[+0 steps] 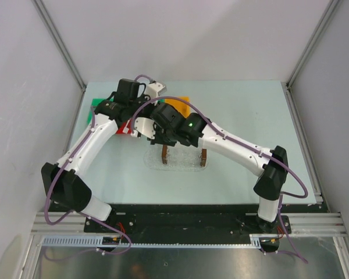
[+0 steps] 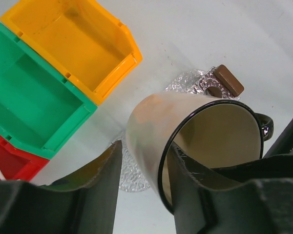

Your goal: Prepare toiletry sets of a toothbrush and toothpaste on the tray

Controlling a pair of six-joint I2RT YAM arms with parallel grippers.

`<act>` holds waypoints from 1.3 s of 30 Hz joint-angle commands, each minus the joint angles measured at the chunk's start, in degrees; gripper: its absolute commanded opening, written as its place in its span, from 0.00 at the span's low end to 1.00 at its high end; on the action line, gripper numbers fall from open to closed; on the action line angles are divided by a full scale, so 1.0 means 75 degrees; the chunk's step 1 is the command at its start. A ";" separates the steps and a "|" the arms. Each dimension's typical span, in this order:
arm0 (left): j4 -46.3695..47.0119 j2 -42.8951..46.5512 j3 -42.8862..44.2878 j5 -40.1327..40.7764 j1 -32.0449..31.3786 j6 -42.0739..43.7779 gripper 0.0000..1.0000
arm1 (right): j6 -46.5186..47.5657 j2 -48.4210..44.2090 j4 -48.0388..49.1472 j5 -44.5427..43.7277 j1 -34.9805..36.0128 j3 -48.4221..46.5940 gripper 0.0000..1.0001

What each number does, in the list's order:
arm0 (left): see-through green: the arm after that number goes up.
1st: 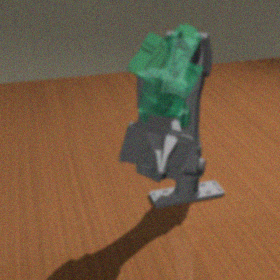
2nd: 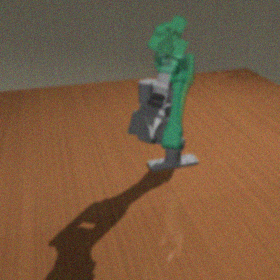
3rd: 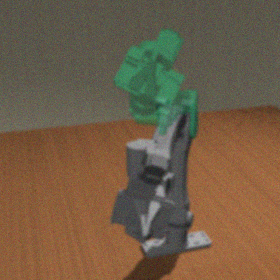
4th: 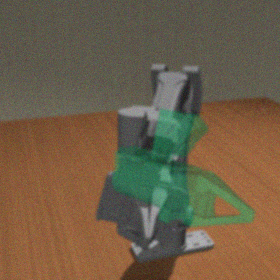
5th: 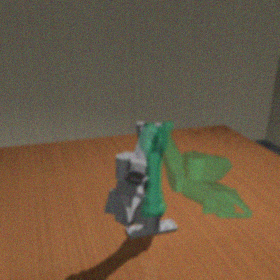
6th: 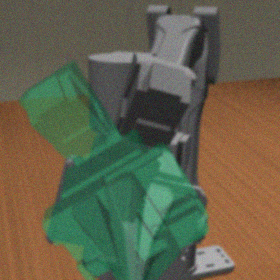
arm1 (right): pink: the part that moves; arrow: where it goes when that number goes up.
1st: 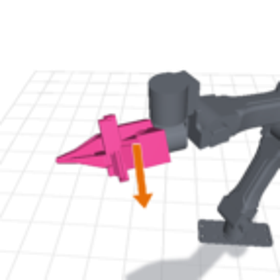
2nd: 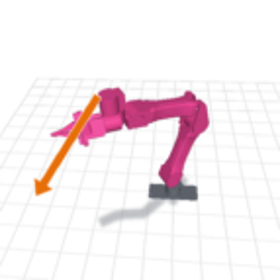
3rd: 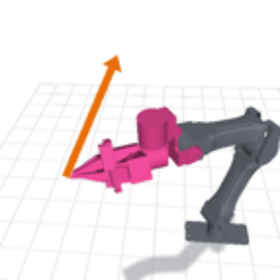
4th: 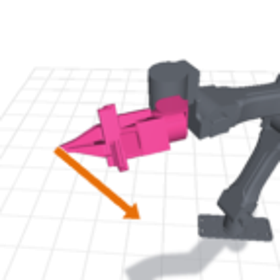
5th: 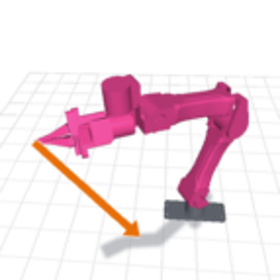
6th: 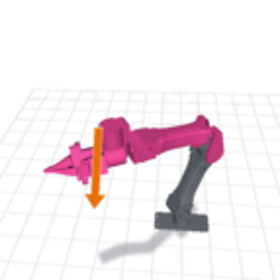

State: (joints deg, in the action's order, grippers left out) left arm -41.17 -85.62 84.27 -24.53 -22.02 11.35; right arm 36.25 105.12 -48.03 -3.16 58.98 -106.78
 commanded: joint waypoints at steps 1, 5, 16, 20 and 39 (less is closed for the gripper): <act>0.0005 -0.0103 0.0166 0.0013 -0.0052 0.0279 0.39 | -0.0227 -0.0129 0.0848 -0.0715 0.0081 -0.0598 0.00; 0.0005 -0.0197 0.0271 0.0072 -0.0099 0.0244 0.23 | -0.0450 -0.0129 0.1013 -0.0938 0.0081 -0.0645 0.00; -0.0042 -0.0314 0.0869 0.0084 -0.0087 0.0595 0.00 | -0.0977 -0.0270 0.1037 -0.0985 0.0163 -0.0739 0.12; -0.0264 -0.0419 0.1348 -0.0080 -0.0064 0.0969 0.00 | -0.1153 -0.0364 0.0838 -0.0704 0.0187 -0.0739 0.36; -0.1635 -0.0701 0.2639 -0.0397 0.0592 0.2703 0.00 | -0.1903 -0.1511 0.0147 0.0783 -0.0750 -0.0727 0.89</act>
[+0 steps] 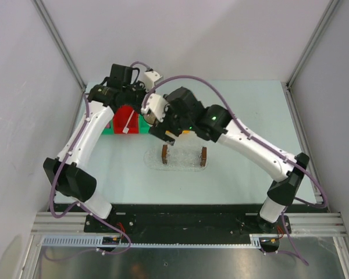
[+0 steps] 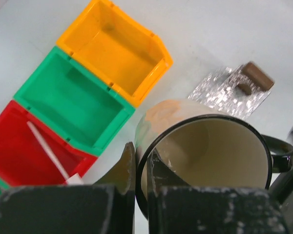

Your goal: Prepare toiletry sets of a toothbrush and toothpaste on the tray

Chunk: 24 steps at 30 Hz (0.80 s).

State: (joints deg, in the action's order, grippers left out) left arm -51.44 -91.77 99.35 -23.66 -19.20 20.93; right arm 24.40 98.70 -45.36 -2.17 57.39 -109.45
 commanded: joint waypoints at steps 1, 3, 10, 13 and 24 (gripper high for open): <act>-0.0394 0.0118 0.0651 -0.0467 0.0274 0.1626 0.00 | -0.0359 -0.0795 -0.0256 0.0792 -0.0689 -0.0372 0.90; -0.0699 0.0130 0.0605 -0.0222 0.0287 0.2305 0.00 | -0.0476 -0.0913 -0.0373 0.1226 -0.1192 -0.0325 0.89; -0.1402 0.0189 0.0008 0.0458 0.0287 0.4659 0.00 | -0.0676 -0.1288 -0.0432 0.2106 -0.2471 0.0237 0.89; -0.1660 0.0130 -0.0238 0.0611 0.0252 0.5444 0.00 | -0.0699 -0.1464 -0.0268 0.2212 -0.2728 0.0623 0.89; -0.2329 0.0119 -0.1223 -0.0067 0.0064 0.8388 0.00 | -0.0793 -0.1640 0.0025 0.2552 -0.3303 0.1421 0.89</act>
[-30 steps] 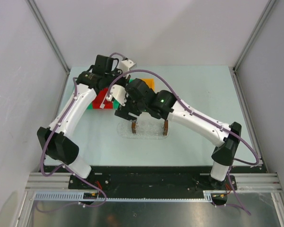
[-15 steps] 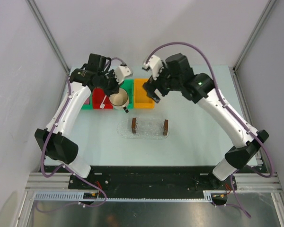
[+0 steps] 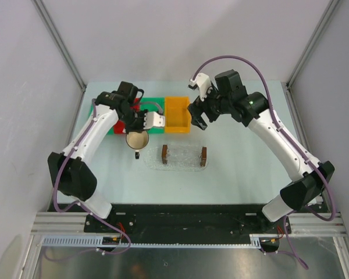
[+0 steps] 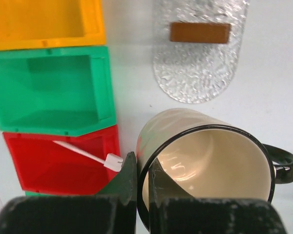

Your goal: Prepare toiletry sets of a toothbrush and toothpaste on the tray

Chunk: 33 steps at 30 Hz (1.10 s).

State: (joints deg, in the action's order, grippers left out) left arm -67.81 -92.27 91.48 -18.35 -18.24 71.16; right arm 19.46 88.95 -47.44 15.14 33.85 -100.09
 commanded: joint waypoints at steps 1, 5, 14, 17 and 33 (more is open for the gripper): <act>-0.0146 0.0104 -0.0186 -0.0834 -0.0064 0.1936 0.00 | -0.0134 -0.0352 0.0314 0.0302 -0.0211 0.0209 0.89; -0.0146 -0.0060 -0.0326 -0.1103 -0.0064 0.2605 0.00 | -0.0193 -0.0375 0.0372 0.0407 -0.0410 0.0396 0.89; -0.0146 -0.0903 -0.0444 -0.1374 -0.0064 0.3777 0.00 | -0.0146 -0.0164 0.0314 0.0244 -0.0528 0.0444 0.89; -0.0158 -0.1150 -0.0374 -0.1397 -0.0076 0.4094 0.00 | -0.0122 -0.0001 0.0197 0.0208 -0.0563 0.0292 0.89; -0.0450 -0.2041 -0.0034 -0.1737 -0.0099 0.4774 0.00 | 0.0053 0.0515 -0.0003 0.0232 -0.0587 0.0221 0.88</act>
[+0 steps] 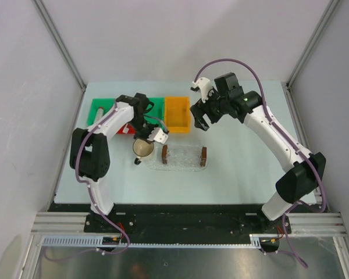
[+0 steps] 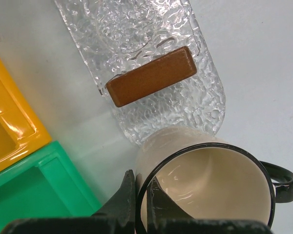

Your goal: Prepare toiletry sets of a toothbrush and toothpaste on the tray

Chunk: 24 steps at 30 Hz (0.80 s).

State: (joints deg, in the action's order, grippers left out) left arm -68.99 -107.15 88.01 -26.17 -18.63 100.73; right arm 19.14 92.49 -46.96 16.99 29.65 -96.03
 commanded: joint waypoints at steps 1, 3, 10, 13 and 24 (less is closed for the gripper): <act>-0.0305 -0.0091 0.0441 -0.0729 -0.0047 0.0855 0.00 | 0.0097 0.0067 -0.0067 -0.0016 -0.0027 -0.0321 0.88; -0.0363 -0.0138 0.0488 -0.0822 -0.0047 0.0901 0.00 | 0.0109 0.0090 -0.0067 -0.0027 -0.0028 -0.0321 0.88; -0.0563 -0.0314 0.0734 -0.1174 -0.0082 0.0878 0.00 | 0.0120 0.0161 -0.0079 0.0101 -0.0027 -0.0392 0.88; -0.0610 -0.0338 0.0664 -0.1221 -0.0117 0.0913 0.00 | 0.0120 0.0196 -0.0067 0.0148 -0.0016 -0.0357 0.88; -0.0657 -0.0537 0.0723 -0.1350 -0.0234 0.0878 0.00 | 0.0132 0.0149 0.0015 0.0172 -0.0016 -0.0216 0.88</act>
State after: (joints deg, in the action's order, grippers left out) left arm -71.79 -111.57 90.87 -30.46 -19.62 103.00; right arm 19.55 93.65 -47.70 17.47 29.61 -96.16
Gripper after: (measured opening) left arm 0.053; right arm 0.878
